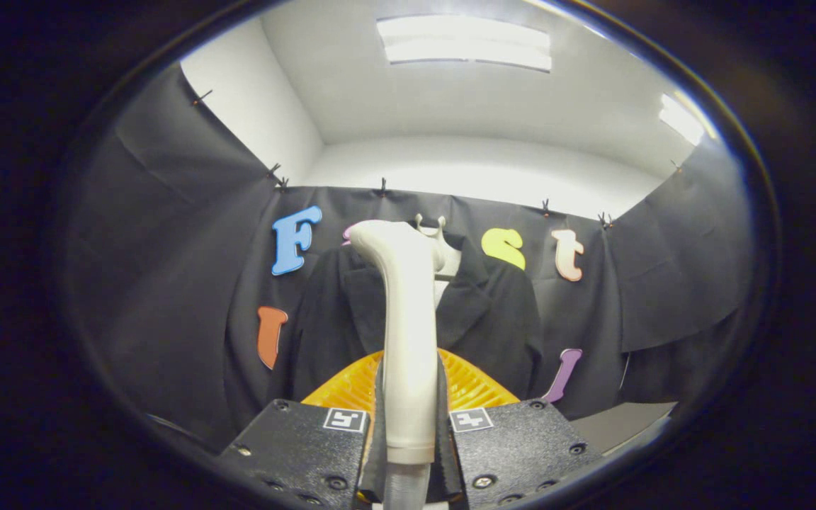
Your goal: Iron the clothes twice with a garment steamer, once on the left side and once on the right side.
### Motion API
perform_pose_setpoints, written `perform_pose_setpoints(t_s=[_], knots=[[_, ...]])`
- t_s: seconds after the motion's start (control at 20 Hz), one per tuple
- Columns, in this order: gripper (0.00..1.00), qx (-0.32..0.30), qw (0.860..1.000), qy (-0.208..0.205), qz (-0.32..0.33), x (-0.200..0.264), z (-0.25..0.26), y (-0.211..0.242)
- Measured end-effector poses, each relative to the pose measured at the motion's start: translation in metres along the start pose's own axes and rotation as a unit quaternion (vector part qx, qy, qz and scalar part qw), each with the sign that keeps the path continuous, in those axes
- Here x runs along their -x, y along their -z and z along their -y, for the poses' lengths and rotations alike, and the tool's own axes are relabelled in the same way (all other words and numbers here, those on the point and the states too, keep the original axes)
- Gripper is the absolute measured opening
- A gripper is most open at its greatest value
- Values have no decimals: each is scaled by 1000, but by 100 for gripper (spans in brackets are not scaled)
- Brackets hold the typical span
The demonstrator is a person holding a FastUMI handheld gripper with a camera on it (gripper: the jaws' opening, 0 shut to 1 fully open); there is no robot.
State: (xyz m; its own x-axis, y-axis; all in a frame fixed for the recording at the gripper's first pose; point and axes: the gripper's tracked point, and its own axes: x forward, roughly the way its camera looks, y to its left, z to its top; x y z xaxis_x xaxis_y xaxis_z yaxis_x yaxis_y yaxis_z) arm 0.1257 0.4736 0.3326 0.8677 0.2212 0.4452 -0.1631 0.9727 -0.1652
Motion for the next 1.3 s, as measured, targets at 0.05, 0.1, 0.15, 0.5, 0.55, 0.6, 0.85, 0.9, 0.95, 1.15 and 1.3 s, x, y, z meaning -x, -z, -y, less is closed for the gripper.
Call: perform_pose_setpoints(t_s=[0.05, 0.1, 0.15, 0.5, 0.55, 0.6, 0.85, 0.9, 0.95, 1.15, 1.3], knots=[[29, 2, 1000, -1, 8, -10, -4, -4], [29, 5, 1000, -2, 14, -18, -9, -9], [29, 7, 1000, -4, 19, -26, -13, -12], [29, 25, 1000, -11, 16, -63, -41, -2], [29, 23, 1000, -12, 10, -62, -43, 4], [29, 23, 1000, -13, 5, -63, -45, 9], [29, 31, 999, -12, -17, -52, -47, 35], [29, 31, 999, -11, -22, -49, -47, 41], [29, 32, 999, -10, -27, -46, -46, 45], [30, 38, 998, 2, -45, -34, -39, 66], [30, 34, 997, 3, -66, -25, -36, 84]])
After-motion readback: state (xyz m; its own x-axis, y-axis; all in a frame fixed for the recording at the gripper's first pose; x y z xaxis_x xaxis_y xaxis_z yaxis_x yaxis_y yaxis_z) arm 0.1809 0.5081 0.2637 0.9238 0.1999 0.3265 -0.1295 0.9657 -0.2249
